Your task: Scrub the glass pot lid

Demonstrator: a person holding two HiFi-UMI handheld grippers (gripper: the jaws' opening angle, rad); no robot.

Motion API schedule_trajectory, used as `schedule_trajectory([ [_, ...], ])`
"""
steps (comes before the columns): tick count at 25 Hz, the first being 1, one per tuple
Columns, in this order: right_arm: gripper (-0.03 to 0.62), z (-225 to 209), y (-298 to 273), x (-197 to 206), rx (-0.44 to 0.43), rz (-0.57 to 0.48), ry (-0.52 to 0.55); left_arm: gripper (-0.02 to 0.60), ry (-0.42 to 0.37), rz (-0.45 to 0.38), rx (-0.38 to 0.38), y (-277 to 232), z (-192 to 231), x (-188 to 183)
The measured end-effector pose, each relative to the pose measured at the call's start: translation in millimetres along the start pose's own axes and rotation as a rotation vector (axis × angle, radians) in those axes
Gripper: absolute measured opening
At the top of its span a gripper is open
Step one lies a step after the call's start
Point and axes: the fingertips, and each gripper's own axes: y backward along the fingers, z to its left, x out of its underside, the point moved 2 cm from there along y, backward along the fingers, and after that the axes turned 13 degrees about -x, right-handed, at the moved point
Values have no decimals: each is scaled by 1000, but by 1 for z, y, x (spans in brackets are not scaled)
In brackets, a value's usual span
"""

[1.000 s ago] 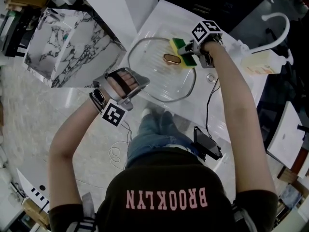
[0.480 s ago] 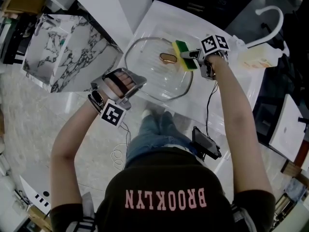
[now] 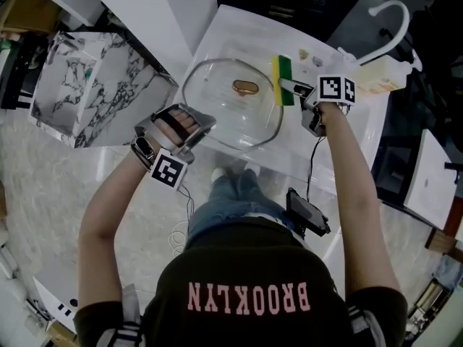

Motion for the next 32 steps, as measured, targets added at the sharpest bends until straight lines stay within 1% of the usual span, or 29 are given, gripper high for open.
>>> schedule_trajectory([
  [5, 279, 20, 25, -12, 42, -168, 136, 126, 27, -5, 22, 0, -7, -2],
  [8, 279, 38, 37, -15, 68, -250, 226, 126, 23, 0, 16, 0, -7, 0],
  [12, 279, 69, 60, -11, 148, -360, 384, 126, 46, 0, 11, 1, -7, 0],
  [16, 279, 97, 82, 3, 232, -445, 481, 125, 81, -11, -27, 2, -1, -1],
  [18, 279, 107, 95, 16, 273, -480, 497, 124, 95, -17, -45, 2, 0, -2],
  [20, 279, 116, 108, 30, 306, -519, 502, 124, 88, -28, -76, 0, 0, -2],
  [22, 279, 122, 119, 45, 340, -551, 508, 126, 90, -38, -89, -2, -1, -2],
  [24, 279, 124, 128, 64, 380, -569, 502, 126, 95, -22, -93, -1, 3, -1],
  [27, 279, 123, 138, 90, 442, -570, 501, 126, 84, -3, -100, -4, 4, 2],
  [32, 279, 123, 148, 127, 533, -540, 531, 127, 90, 30, -61, -4, -5, -1],
])
